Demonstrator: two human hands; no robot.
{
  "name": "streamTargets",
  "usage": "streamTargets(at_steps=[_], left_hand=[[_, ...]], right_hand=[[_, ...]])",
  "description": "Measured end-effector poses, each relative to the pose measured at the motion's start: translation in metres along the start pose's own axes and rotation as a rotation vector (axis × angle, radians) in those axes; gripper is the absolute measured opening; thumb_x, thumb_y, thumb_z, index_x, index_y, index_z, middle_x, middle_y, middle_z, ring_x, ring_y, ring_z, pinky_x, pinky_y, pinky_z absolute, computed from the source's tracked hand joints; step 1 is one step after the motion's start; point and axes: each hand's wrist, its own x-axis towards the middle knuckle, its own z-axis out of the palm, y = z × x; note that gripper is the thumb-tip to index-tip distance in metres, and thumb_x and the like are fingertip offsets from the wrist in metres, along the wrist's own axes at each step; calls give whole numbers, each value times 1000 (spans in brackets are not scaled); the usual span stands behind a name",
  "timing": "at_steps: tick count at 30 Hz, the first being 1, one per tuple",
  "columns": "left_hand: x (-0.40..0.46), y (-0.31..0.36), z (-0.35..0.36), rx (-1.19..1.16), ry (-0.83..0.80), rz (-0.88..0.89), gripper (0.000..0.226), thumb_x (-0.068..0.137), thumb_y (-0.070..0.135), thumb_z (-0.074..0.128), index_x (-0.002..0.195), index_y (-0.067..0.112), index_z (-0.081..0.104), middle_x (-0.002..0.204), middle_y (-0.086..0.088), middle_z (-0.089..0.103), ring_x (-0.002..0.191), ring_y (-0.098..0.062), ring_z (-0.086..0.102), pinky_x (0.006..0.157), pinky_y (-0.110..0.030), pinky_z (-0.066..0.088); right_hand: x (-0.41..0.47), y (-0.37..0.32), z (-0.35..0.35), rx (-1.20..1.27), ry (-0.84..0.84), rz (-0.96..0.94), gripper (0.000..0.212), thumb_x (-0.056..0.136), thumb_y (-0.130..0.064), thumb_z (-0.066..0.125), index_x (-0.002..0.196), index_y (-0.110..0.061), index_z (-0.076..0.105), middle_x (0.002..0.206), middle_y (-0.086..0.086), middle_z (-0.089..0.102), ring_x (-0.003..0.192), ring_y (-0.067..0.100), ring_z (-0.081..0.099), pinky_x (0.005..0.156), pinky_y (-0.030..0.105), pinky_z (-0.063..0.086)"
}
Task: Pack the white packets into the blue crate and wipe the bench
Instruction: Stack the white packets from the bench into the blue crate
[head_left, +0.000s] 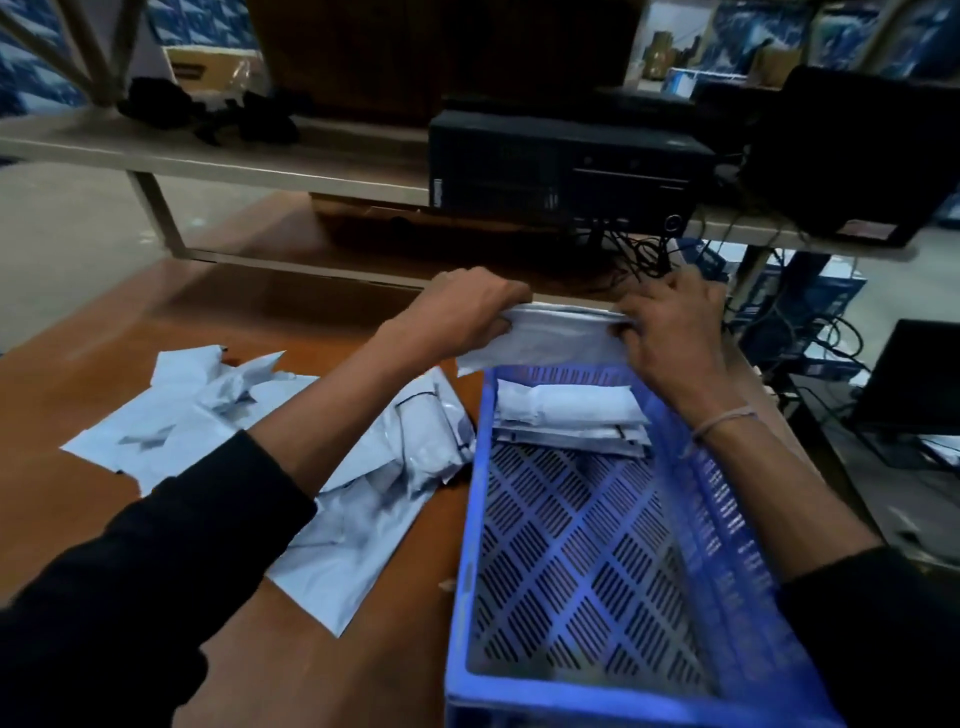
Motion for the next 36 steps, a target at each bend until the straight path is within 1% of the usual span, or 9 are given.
streamTargets(at_steps=[5, 8, 10, 13, 17, 21, 25, 32, 36], left_hand=[[41, 45, 42, 45, 11, 146, 22, 82, 12, 61, 104, 15, 64, 102, -13, 69, 96, -39, 67, 62, -42, 45], [54, 54, 68, 109, 46, 231, 18, 69, 1, 71, 82, 9, 63, 80, -17, 65, 75, -41, 65, 57, -42, 48], [59, 55, 83, 140, 14, 197, 22, 73, 3, 74, 92, 10, 67, 88, -16, 66, 84, -41, 64, 66, -44, 48], [59, 60, 108, 210, -188, 112, 30, 92, 8, 64, 122, 11, 63, 119, -16, 61, 113, -40, 59, 82, -48, 49], [56, 62, 132, 222, -431, 98, 28, 99, 10, 60, 127, 9, 61, 129, -16, 58, 119, -37, 61, 85, -49, 54], [63, 60, 140, 233, -506, 94, 34, 98, 7, 62, 131, 8, 57, 131, -16, 58, 119, -36, 61, 85, -47, 55], [72, 59, 150, 198, -562, 51, 38, 98, 5, 63, 135, 6, 54, 135, -18, 57, 121, -37, 60, 89, -47, 54], [78, 63, 149, 74, -674, 10, 54, 79, 20, 89, 123, 3, 63, 121, -17, 67, 109, -34, 67, 90, -47, 58], [72, 60, 143, -6, -625, 14, 61, 81, 22, 86, 133, 6, 58, 134, -15, 62, 120, -34, 62, 98, -50, 55]], right_hand=[[-24, 39, 15, -267, -224, -73, 15, 69, -20, 62, 68, -10, 73, 68, 8, 65, 95, 37, 56, 80, 43, 27], [-31, 40, 35, -260, -367, -79, 7, 61, -12, 77, 62, -8, 72, 66, 13, 64, 73, 36, 62, 63, 37, 42], [-34, 37, 55, -197, -400, -64, 11, 57, -6, 82, 63, -5, 72, 73, 18, 65, 62, 37, 63, 54, 35, 48], [-45, 24, 80, -139, -569, -35, 13, 82, -2, 64, 90, 0, 74, 108, 22, 64, 81, 39, 68, 61, 42, 52], [-56, 15, 100, -95, -727, -52, 23, 93, -8, 58, 114, -1, 65, 141, 23, 46, 101, 40, 64, 67, 40, 46], [-55, 24, 112, 32, -763, -23, 30, 96, -18, 61, 120, 0, 59, 137, 23, 46, 106, 41, 60, 82, 44, 52], [-52, 28, 126, -33, -778, -51, 32, 100, -26, 55, 125, -8, 59, 140, 21, 39, 111, 39, 54, 82, 43, 51], [-53, 28, 127, -114, -847, -24, 55, 96, -34, 58, 147, -22, 43, 159, 16, 19, 141, 43, 24, 109, 51, 32], [-55, 30, 120, -70, -959, 27, 73, 94, -24, 60, 157, -24, 23, 161, 13, 16, 146, 41, 16, 114, 57, 27]])
